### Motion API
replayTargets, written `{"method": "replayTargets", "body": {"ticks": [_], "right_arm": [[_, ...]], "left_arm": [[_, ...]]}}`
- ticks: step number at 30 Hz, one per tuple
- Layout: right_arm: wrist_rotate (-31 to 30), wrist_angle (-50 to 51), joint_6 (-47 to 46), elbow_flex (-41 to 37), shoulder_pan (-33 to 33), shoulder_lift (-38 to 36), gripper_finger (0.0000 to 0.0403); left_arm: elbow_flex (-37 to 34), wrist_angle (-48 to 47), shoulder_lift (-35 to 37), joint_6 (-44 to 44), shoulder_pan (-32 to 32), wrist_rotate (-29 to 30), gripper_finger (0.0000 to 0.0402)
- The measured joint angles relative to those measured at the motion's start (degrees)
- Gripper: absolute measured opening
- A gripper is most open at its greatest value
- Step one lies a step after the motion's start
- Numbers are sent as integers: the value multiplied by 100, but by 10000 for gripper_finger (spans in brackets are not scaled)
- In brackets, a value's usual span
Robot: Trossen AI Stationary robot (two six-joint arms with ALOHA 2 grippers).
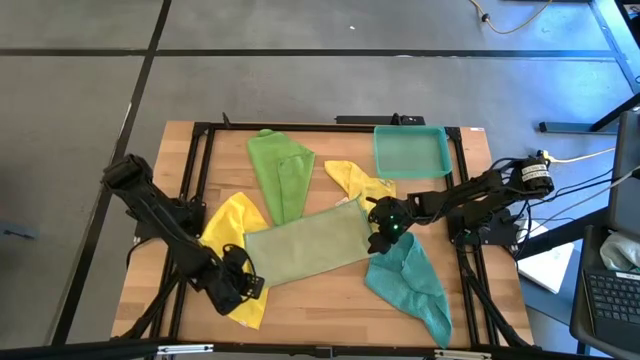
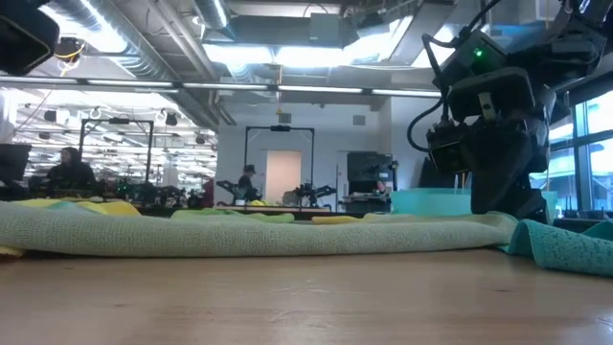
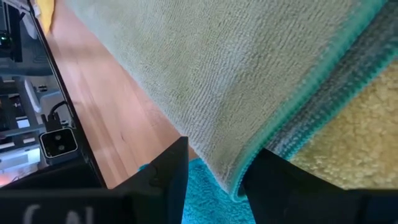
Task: Fold microfiber towels
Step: Fold the light green microfiber cloth
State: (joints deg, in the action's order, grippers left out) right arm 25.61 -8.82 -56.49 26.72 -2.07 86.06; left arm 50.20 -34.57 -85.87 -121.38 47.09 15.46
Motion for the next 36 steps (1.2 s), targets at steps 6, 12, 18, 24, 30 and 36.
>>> {"method": "replayTargets", "body": {"ticks": [6, 12, 18, 24, 30, 36], "right_arm": [[394, -10, 9, 0, 2, 0, 141], [707, -18, 3, 0, 2, 0, 141], [754, -19, 3, 0, 2, 0, 141], [718, -26, 134, 0, 2, 0, 141], [562, -24, 164, 0, 2, 0, 138], [550, -26, 275, 0, 2, 0, 107]], "left_arm": [[-274, 424, -96, 39, -129, -26, 84], [-346, 414, -96, 39, -415, -29, 135], [-455, 513, -96, 35, -616, -277, 160], [-604, 1176, -96, 33, -621, -112, 159], [-622, 1327, -96, 39, -621, -12, 158], [-622, 1339, -96, 42, -613, -138, 158]]}}
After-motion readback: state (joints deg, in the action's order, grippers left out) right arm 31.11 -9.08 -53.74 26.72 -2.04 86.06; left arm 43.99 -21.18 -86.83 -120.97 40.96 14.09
